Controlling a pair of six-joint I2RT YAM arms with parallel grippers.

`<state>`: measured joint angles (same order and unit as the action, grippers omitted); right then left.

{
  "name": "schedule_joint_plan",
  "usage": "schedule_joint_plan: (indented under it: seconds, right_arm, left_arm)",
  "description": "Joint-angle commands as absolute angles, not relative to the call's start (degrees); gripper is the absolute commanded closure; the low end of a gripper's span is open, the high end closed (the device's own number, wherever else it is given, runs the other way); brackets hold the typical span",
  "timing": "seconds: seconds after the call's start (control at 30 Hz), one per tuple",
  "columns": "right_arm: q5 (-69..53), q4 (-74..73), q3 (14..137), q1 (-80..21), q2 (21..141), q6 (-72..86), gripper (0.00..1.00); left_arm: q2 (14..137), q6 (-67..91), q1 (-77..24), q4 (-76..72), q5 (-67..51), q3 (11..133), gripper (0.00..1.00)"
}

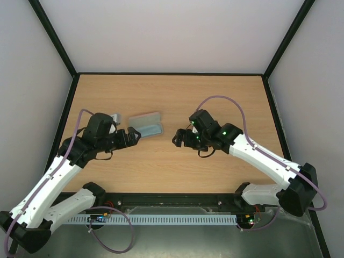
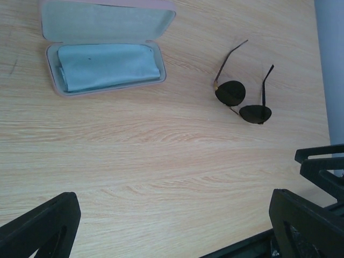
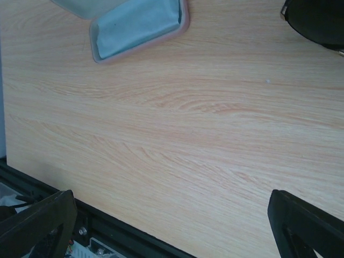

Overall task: Organize the sunglasses
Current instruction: Pick up the sunglasses from the center of the board.

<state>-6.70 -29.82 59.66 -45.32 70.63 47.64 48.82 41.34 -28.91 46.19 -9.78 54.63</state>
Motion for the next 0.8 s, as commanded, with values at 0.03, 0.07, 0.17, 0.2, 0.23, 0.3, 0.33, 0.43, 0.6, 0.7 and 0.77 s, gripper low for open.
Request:
schedule_joint_plan:
  seconds: [0.03,0.07,0.17,0.2,0.23,0.3,0.33,0.43,0.6,0.7,0.77]
  right_arm:
    - [-8.2,-37.6,60.2,-45.0,69.7,46.5,0.02]
    - [-8.0,-38.1,60.0,-45.1,69.2,46.1,0.02]
    - [-6.8,-38.8,60.0,-45.0,66.6,45.9,0.01]
    - [-5.9,-38.9,60.2,-45.1,65.6,46.0,0.01]
    - [-5.3,-38.7,60.2,-45.1,64.5,46.0,0.01]
    - [-3.4,-38.0,59.3,-45.1,62.0,46.7,0.01]
    - [-2.1,-37.8,58.7,-45.0,60.6,47.3,0.01]
    - [1.1,-36.9,56.1,-45.0,57.0,49.8,0.01]
    - [2.1,-32.5,51.5,-44.8,53.6,56.5,0.01]
    - [1.3,-30.8,50.7,-44.9,54.5,58.6,0.01]
    - [2.2,-32.3,52.6,-44.9,56.1,58.4,0.01]
  left_arm:
    - [48.7,38.7,-31.6,47.3,-10.5,55.1,0.01]
    - [48.8,38.5,-32.2,47.8,-9.7,55.5,0.01]
    - [48.6,38.4,-32.7,48.8,-8.2,55.6,0.01]
    - [48.3,38.8,-32.7,48.6,-8.2,55.2,0.01]
    - [47.5,39.4,-32.7,48.3,-8.2,54.4,0.01]
    - [46.1,41.2,-32.9,47.4,-9.1,52.6,0.01]
    - [45.2,41.8,-33.0,46.8,-9.6,51.7,0.01]
    - [42.9,43.1,-33.2,46.2,-10.5,49.6,0.01]
    - [42.0,42.4,-33.2,46.2,-11.7,49.5,0.01]
    - [42.4,41.1,-33.3,46.5,-11.7,50.1,0.01]
    - [42.9,39.9,-33.2,46.9,-11.7,50.8,0.01]
